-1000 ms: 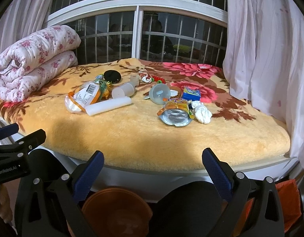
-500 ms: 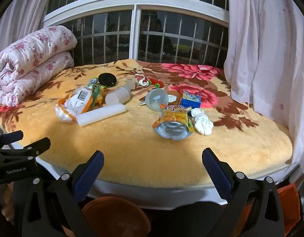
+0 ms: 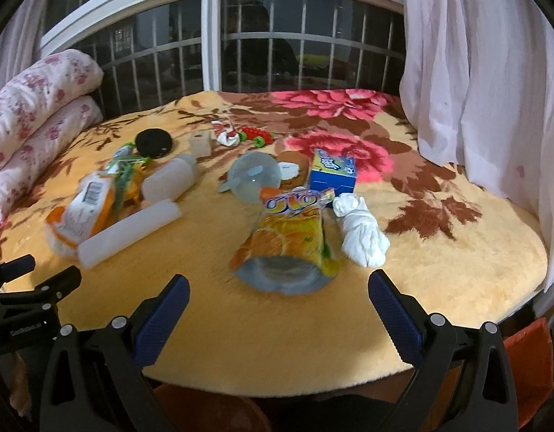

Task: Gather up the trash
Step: 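Grasp the white tissue with the right gripper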

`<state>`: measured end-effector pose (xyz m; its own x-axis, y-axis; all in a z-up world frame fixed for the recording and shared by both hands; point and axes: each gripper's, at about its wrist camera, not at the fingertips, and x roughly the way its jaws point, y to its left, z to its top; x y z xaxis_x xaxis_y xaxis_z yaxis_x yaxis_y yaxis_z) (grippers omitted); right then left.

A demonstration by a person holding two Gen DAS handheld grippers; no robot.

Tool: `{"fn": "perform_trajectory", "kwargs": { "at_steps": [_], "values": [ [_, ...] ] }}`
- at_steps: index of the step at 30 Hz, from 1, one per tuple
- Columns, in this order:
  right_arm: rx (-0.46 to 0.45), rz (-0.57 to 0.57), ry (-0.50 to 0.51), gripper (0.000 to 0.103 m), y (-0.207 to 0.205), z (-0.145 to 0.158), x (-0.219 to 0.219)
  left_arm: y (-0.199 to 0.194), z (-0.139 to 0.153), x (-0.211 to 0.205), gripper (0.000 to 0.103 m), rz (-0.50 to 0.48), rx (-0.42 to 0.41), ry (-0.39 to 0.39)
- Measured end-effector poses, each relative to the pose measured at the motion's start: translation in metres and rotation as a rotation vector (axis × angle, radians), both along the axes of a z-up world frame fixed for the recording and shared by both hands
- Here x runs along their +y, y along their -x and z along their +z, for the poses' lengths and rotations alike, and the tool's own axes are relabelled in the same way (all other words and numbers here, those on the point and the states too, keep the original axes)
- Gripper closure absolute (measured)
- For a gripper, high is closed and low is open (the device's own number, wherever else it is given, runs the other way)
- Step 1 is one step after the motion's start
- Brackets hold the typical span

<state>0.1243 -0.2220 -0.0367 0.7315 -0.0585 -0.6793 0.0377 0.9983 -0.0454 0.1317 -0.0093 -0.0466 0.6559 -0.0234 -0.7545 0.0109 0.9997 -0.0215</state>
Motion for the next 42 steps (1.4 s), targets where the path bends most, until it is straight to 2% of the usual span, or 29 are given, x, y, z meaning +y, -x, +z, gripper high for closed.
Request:
{"fn": "perform_trajectory", "kwargs": {
  "at_steps": [11,21,36,42],
  "values": [
    [0.028,-0.026,-0.013,0.005,-0.014,-0.002,-0.016,-0.007,0.004,0.001,0.006,0.006,-0.008,0.006],
    [0.019,-0.040,-0.041,0.005,-0.016,0.008,-0.037,-0.001,0.005,-0.003,0.006,0.001,-0.015,0.005],
    [0.013,-0.079,-0.064,0.005,-0.040,0.019,-0.071,0.007,0.011,-0.020,0.006,-0.015,-0.038,-0.031],
    [0.043,-0.084,-0.051,0.005,-0.057,0.014,-0.084,0.013,0.013,-0.031,0.006,-0.033,-0.055,-0.055]
  ]
}}
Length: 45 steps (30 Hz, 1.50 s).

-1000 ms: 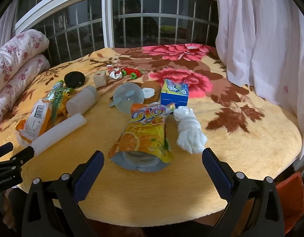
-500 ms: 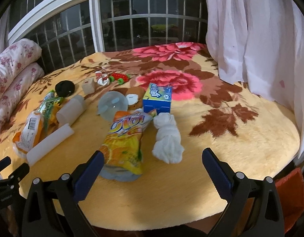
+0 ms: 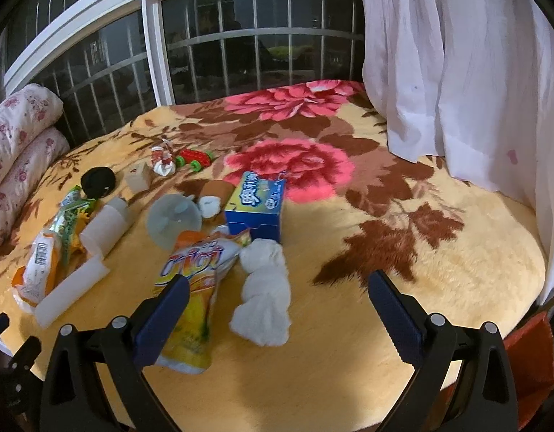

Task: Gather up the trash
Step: 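Grasp the white tissue with the right gripper, then grasp the white foam tube with the left gripper while right holds tissue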

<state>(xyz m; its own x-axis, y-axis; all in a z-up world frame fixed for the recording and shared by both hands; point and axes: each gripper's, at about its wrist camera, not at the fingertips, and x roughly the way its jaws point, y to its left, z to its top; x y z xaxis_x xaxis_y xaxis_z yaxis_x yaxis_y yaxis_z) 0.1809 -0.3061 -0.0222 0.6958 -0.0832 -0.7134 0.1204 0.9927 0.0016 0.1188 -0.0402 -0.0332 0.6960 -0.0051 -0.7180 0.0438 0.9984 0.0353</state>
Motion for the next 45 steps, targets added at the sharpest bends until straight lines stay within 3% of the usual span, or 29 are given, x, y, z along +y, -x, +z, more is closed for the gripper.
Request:
{"fn": "perform_trajectory", "kwargs": {
  "at_steps": [4,7,17,18,19,26,32,35,39,45],
  "values": [
    [0.045,0.005,-0.015,0.019,-0.011,-0.011,-0.009,0.005,0.001,-0.007,0.006,-0.018,-0.020,-0.019],
    [0.094,0.006,-0.034,0.024,-0.020,-0.023,-0.010,0.005,-0.001,-0.010,0.006,-0.031,-0.019,-0.024],
    [0.197,0.069,-0.024,0.050,-0.048,-0.057,0.011,0.006,-0.009,-0.013,0.006,-0.036,0.003,-0.039],
    [0.198,0.068,-0.023,0.057,-0.049,-0.058,0.010,0.006,-0.009,-0.013,0.006,-0.036,0.002,-0.040],
    [0.195,0.065,-0.009,0.072,-0.049,-0.059,0.009,0.006,-0.009,-0.013,0.006,-0.037,0.000,-0.040],
    [0.124,0.095,-0.013,0.073,-0.026,-0.045,-0.001,0.011,-0.010,-0.017,0.006,-0.088,-0.018,-0.026],
    [0.017,0.118,-0.077,0.073,0.023,-0.019,-0.011,0.019,0.003,-0.028,0.006,-0.302,-0.129,0.005],
    [-0.003,0.129,-0.136,0.073,0.043,-0.018,-0.010,0.005,0.012,-0.036,0.006,-0.385,-0.138,0.016],
    [0.011,0.139,-0.194,0.073,0.056,-0.027,-0.003,-0.033,0.010,-0.042,0.006,-0.405,-0.068,-0.011],
    [0.038,0.145,-0.200,0.072,0.060,-0.043,0.004,-0.084,-0.016,-0.048,0.007,-0.428,0.091,-0.074]
  ]
}}
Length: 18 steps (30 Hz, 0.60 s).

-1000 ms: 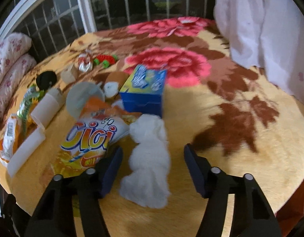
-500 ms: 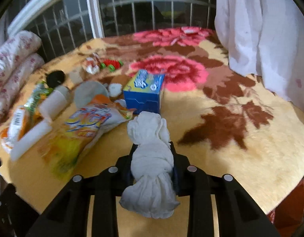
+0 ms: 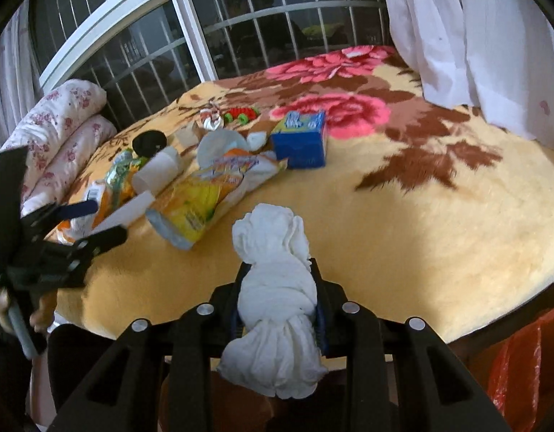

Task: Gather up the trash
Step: 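Grasp the white foam tube with the left gripper while right holds tissue, then lower both grippers over the orange bucket and release tube and tissue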

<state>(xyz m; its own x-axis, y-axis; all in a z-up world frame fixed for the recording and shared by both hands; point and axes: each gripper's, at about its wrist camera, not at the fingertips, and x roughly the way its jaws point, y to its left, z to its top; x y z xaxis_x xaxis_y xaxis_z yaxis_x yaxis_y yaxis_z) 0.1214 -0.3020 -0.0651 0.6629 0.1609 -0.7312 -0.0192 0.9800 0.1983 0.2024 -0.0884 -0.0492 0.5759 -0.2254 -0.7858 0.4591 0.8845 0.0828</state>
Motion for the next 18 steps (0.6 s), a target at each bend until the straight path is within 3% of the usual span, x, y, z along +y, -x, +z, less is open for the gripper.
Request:
{"fn": "perform_trajectory", "kwargs": {
  "at_steps": [3,6,7,8,13,18],
  "values": [
    [-0.006,0.000,0.005,0.072,0.001,-0.003,0.000,-0.015,-0.014,0.004,0.010,0.018,0.049,0.002],
    [-0.012,-0.003,0.007,0.072,0.002,-0.004,0.001,-0.023,-0.024,0.011,0.042,0.034,0.089,0.070],
    [-0.012,-0.003,0.011,0.072,0.002,-0.004,0.001,-0.022,-0.023,0.013,0.059,0.048,0.074,0.087],
    [-0.014,-0.003,0.015,0.072,0.002,-0.004,0.001,-0.019,-0.022,0.013,0.069,0.047,0.070,0.102],
    [-0.017,0.000,0.021,0.072,0.004,-0.002,0.003,-0.002,-0.014,0.010,0.078,0.097,0.016,0.111],
    [-0.032,0.032,0.033,0.072,0.015,0.008,0.014,0.035,0.010,0.017,0.079,0.099,-0.023,0.177]
  ]
}}
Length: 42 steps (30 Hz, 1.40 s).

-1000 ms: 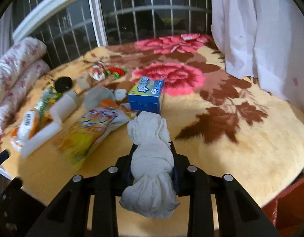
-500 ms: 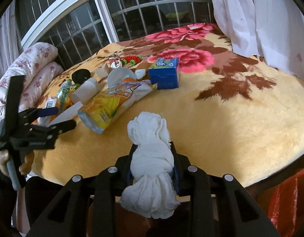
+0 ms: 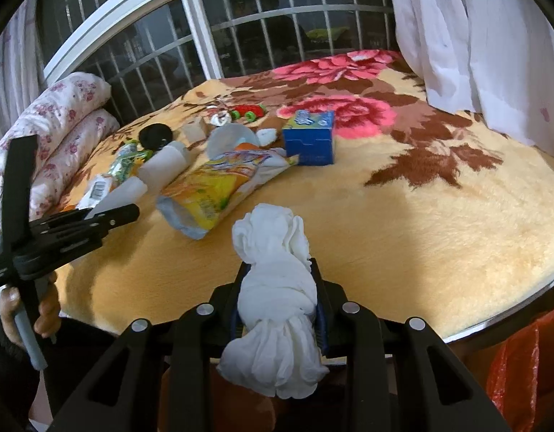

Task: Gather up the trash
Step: 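Lower both grippers over the orange bucket and release tube and tissue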

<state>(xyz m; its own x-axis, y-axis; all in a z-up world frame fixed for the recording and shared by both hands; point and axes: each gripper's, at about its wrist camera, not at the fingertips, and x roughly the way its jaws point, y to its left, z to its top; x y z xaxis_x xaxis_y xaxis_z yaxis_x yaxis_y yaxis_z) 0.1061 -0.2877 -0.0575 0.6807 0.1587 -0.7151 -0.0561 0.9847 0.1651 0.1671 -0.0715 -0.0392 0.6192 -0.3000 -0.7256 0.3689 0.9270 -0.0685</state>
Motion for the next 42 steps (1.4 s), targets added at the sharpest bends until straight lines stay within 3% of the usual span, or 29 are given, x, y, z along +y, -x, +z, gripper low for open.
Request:
{"fn": "perform_trajectory", "kwargs": {
  "at_steps": [6,10,16,23,30,32,33,34,36,42],
  "values": [
    [-0.003,0.113,0.012,0.072,0.029,0.013,0.030,0.060,0.024,0.011,0.079,-0.011,-0.054,0.040],
    [0.048,0.242,-0.006,0.072,0.053,0.006,0.051,0.098,0.018,0.021,0.079,-0.024,-0.042,0.028],
    [0.156,0.364,0.055,0.072,0.086,-0.024,0.075,0.139,-0.036,0.035,0.079,-0.034,0.095,0.004],
    [0.314,0.461,0.102,0.072,0.100,-0.082,0.099,0.146,-0.116,0.035,0.079,-0.072,0.311,-0.043],
    [0.442,0.507,0.133,0.072,0.087,-0.136,0.124,0.128,-0.145,0.034,0.079,-0.065,0.384,-0.068],
    [0.458,0.516,0.141,0.067,0.082,-0.145,0.128,0.126,-0.152,0.033,0.076,-0.075,0.405,-0.069],
    [0.464,0.519,0.149,0.042,0.081,-0.149,0.129,0.124,-0.156,0.034,0.068,-0.071,0.415,-0.076],
    [0.470,0.518,0.167,0.021,0.078,-0.154,0.130,0.121,-0.161,0.033,0.051,-0.066,0.437,-0.084],
    [0.470,0.514,0.192,0.024,0.076,-0.159,0.129,0.116,-0.170,0.035,0.036,-0.036,0.464,-0.105],
    [0.471,0.472,0.166,0.027,0.074,-0.152,0.108,0.112,-0.173,0.046,0.036,0.000,0.500,-0.061]
  ]
}}
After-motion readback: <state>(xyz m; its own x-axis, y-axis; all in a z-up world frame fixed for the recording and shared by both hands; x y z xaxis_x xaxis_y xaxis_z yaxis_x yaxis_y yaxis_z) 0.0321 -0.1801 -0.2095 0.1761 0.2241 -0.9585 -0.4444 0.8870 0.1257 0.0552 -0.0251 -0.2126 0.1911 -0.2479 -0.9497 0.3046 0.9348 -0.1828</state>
